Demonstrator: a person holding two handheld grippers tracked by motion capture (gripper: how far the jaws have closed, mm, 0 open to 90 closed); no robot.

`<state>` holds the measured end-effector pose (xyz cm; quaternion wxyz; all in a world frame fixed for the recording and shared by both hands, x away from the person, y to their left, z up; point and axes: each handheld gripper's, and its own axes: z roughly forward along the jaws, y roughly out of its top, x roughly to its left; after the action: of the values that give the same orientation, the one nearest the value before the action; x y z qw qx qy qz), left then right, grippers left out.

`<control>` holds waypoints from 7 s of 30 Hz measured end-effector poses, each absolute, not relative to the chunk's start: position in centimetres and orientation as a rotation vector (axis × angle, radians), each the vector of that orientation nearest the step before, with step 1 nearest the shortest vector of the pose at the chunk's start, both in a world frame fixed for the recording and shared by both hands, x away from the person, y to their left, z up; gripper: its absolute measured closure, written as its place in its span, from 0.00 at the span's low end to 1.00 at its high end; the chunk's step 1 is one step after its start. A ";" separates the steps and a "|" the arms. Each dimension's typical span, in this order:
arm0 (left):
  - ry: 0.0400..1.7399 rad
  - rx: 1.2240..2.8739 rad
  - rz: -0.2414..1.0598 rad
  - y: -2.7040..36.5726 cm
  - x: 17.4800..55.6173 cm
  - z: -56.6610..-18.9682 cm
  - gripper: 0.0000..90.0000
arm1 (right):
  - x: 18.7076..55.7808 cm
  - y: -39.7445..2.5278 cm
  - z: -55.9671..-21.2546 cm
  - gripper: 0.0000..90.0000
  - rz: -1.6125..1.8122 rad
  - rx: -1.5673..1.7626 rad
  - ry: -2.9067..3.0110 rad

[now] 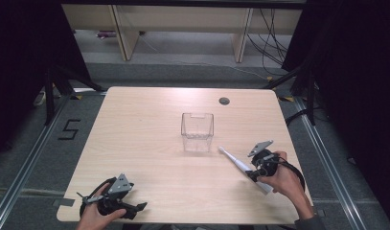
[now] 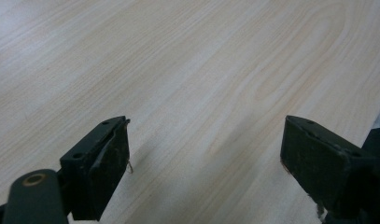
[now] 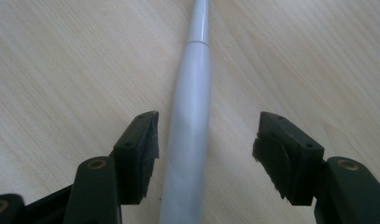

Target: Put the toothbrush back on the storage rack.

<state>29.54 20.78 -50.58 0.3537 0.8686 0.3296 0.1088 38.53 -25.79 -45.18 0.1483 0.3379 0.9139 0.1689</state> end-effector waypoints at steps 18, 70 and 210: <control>0.849 2.244 0.279 20.8 29.5 -50.5 0.17 | 41.6 -23.5 -46.5 0.53 0.364 0.982 2.729; 0.841 2.246 0.281 20.8 29.5 -50.4 0.17 | 43.1 -23.0 -46.9 0.75 0.229 0.997 2.842; 0.852 2.236 0.286 21.0 29.5 -50.4 0.17 | 45.4 -16.1 -31.4 0.75 1.282 0.763 2.309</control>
<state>29.49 20.96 -50.44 0.3576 0.8665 0.3302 0.1110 45.36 -16.12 -31.43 0.1950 0.2723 0.8238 0.4574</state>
